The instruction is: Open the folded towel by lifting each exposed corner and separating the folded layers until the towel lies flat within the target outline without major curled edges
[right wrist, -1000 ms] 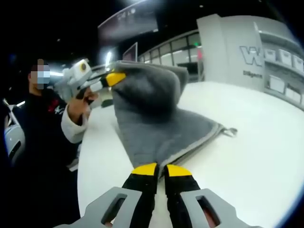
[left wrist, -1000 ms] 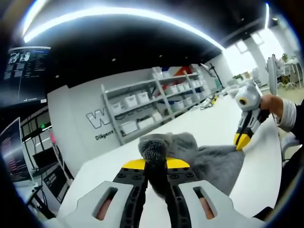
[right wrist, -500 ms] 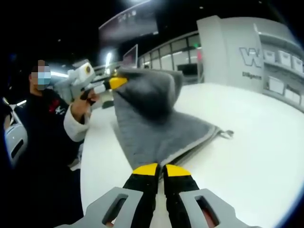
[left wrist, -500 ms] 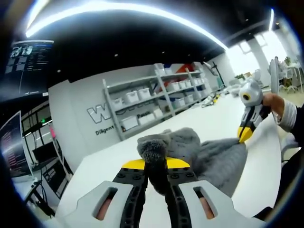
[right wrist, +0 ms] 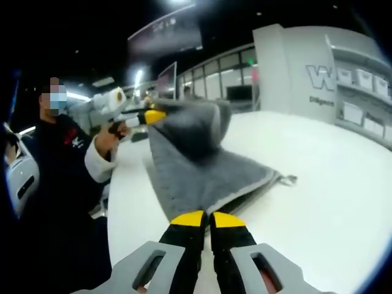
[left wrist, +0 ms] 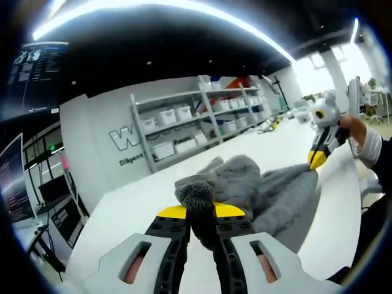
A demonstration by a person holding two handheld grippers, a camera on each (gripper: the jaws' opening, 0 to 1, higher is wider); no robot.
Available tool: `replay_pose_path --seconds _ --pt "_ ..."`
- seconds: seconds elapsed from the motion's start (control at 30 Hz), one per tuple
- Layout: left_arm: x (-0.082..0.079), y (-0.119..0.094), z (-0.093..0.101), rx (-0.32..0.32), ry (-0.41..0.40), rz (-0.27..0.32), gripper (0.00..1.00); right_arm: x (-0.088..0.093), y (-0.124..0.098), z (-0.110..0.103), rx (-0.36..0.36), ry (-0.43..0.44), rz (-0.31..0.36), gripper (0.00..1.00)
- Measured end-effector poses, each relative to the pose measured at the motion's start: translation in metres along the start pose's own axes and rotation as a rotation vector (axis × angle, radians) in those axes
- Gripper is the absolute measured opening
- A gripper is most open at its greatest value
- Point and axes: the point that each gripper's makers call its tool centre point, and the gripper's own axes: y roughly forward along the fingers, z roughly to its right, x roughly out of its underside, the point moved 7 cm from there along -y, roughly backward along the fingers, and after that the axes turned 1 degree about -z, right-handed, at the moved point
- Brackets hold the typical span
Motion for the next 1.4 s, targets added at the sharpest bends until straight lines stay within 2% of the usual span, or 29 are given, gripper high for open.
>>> replay_pose_path --seconds 0.2,0.47,0.57,0.97,1.13,1.4 --pt "0.008 0.003 0.004 0.037 -0.02 -0.058 0.12 0.002 -0.007 0.002 0.012 -0.005 -0.014 0.0" --pt "0.009 -0.001 0.005 0.043 -0.028 -0.092 0.12 0.007 -0.001 0.005 0.013 0.019 -0.043 0.0" --pt "0.015 -0.003 0.005 0.068 -0.024 -0.133 0.12 0.007 -0.001 0.004 0.014 0.028 -0.052 0.0" --pt "0.024 -0.013 0.001 0.108 -0.049 -0.183 0.13 0.01 0.0 -0.003 0.012 0.013 -0.073 0.0" --pt "0.03 -0.02 -0.001 0.164 -0.087 -0.227 0.14 0.011 0.001 -0.004 0.01 0.013 -0.081 0.0" --pt "0.04 -0.029 -0.006 0.216 -0.116 -0.284 0.14 0.013 0.004 -0.008 0.01 0.004 -0.1 0.0"
